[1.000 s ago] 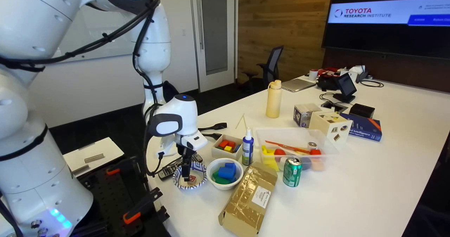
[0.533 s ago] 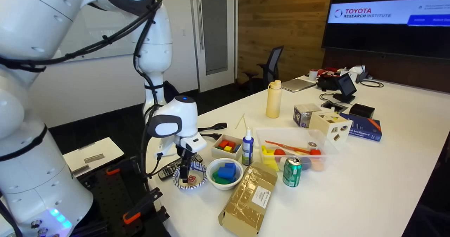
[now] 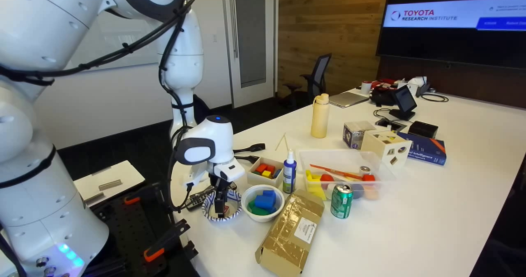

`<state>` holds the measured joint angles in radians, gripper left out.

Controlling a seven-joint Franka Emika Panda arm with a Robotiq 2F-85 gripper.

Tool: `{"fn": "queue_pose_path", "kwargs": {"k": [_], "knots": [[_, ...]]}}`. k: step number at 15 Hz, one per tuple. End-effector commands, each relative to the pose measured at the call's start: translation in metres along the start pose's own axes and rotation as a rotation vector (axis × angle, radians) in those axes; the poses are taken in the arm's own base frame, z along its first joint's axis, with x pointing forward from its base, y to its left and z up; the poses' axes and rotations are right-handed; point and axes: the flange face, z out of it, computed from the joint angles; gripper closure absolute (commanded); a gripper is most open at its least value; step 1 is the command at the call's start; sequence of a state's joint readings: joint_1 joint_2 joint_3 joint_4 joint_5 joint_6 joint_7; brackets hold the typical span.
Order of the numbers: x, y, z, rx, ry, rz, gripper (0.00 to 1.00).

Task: Place the objects from the black and white bowl in the box.

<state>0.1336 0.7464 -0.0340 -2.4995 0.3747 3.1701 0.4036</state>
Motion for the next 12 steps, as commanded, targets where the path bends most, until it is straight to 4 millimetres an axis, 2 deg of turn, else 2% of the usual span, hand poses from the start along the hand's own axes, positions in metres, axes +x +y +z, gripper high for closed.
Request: {"fn": "queue_pose_path", "kwargs": {"k": [1, 6, 8, 12], "knots": [[0.002, -0.006, 0.002, -0.011, 0.034, 0.024, 0.51], [0.004, -0.013, -0.003, -0.014, 0.057, 0.025, 0.88], [0.009, -0.015, -0.015, -0.008, 0.083, 0.016, 0.91], [0.025, -0.032, -0.052, 0.004, 0.192, -0.033, 0.91]]}}
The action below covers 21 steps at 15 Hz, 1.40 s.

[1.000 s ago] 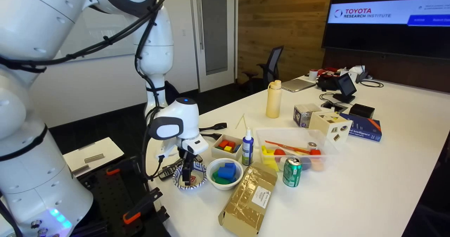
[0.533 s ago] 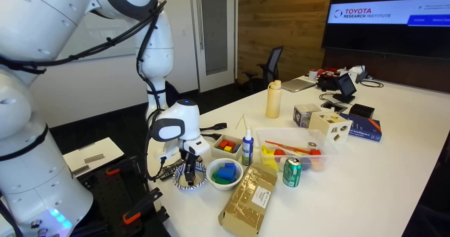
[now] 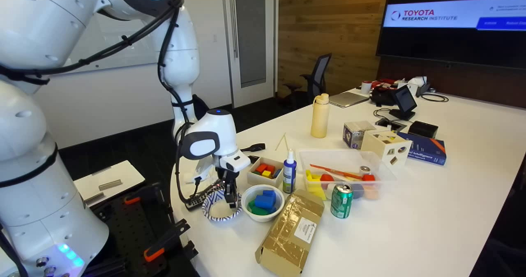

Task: Place the objects from the black and white bowl in the box.

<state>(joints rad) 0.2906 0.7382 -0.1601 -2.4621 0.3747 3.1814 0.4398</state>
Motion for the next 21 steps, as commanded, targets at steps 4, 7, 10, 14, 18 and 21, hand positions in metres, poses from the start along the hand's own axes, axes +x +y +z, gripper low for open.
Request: {"fn": "queue_pose_path", "kwargs": {"k": [4, 7, 10, 14, 18, 21], "knots": [[0.039, -0.044, -0.056, 0.052, 0.208, -0.060, 0.91], [0.055, -0.073, -0.067, 0.108, 0.260, -0.081, 0.91], [0.069, -0.094, -0.072, 0.153, 0.298, -0.086, 0.91], [0.077, -0.119, -0.060, 0.177, 0.332, -0.100, 0.91], [0.074, -0.138, -0.040, 0.194, 0.350, -0.119, 0.34], [0.067, -0.140, -0.034, 0.190, 0.364, -0.138, 0.10]]}}
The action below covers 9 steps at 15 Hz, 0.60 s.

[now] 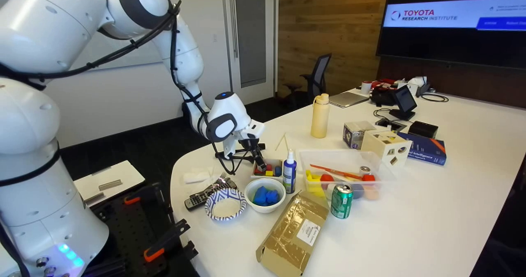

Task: Place the objects from the black and white bowl in the box.

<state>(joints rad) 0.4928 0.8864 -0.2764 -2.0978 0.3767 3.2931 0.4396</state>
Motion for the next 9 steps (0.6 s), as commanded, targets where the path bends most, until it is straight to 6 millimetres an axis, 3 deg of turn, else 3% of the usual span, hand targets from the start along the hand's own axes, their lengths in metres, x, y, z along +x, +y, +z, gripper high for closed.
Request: {"fn": "queue_pose_path", "kwargs": {"k": [1, 9], "knots": [[-0.004, -0.003, 0.000, 0.009, 0.028, 0.004, 0.03], [-0.037, 0.014, -0.067, -0.015, -0.024, -0.084, 0.00]]}}
